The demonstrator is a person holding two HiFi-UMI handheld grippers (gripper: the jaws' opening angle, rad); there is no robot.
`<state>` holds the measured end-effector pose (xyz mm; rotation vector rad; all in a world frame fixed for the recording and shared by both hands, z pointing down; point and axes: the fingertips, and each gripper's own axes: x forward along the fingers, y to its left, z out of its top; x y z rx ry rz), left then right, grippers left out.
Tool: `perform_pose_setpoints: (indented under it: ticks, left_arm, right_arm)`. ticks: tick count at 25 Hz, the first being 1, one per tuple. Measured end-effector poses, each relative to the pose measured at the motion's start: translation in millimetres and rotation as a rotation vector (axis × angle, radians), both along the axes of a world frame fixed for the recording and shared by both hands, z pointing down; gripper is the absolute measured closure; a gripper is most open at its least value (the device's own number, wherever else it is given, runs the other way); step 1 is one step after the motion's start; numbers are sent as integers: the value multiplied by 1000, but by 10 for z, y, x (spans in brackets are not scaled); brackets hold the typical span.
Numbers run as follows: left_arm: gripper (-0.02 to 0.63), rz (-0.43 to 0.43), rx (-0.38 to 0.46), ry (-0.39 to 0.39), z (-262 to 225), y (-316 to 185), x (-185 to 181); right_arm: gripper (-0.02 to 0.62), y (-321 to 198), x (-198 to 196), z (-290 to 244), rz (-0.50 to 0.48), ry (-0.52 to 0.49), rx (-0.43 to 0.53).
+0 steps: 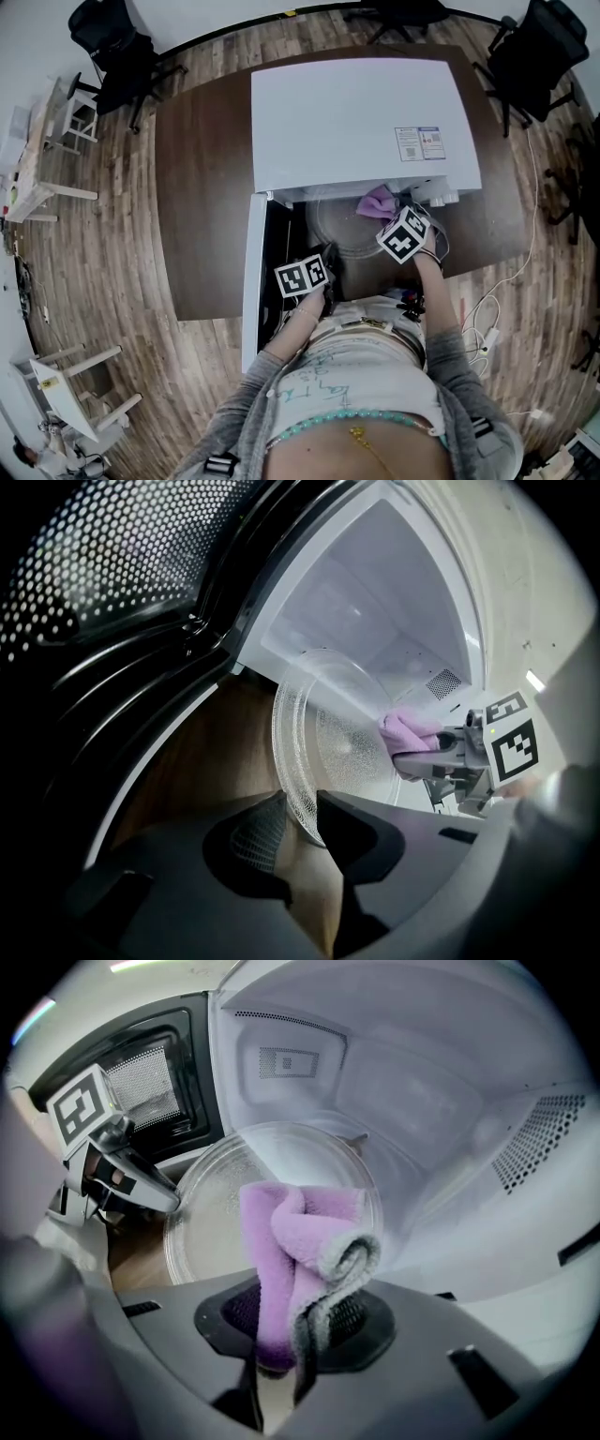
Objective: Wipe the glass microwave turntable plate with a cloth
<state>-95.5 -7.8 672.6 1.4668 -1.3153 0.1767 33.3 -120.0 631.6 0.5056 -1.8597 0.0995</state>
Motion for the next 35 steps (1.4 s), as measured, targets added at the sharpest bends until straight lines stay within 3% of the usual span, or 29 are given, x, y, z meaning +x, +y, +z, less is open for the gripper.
perform_pose_setpoints:
  ticks: [8, 16, 35]
  left_arm:
    - [494, -3, 2, 2, 1, 0, -4]
    - [494, -8, 4, 2, -4, -1, -3]
    - [494, -20, 14, 3, 1, -6, 3]
  right_arm:
    - [480, 178, 125, 104, -3, 20, -51]
    - [480, 429, 166, 195, -73, 62, -103]
    - [480, 950, -216, 356, -345, 159, -194]
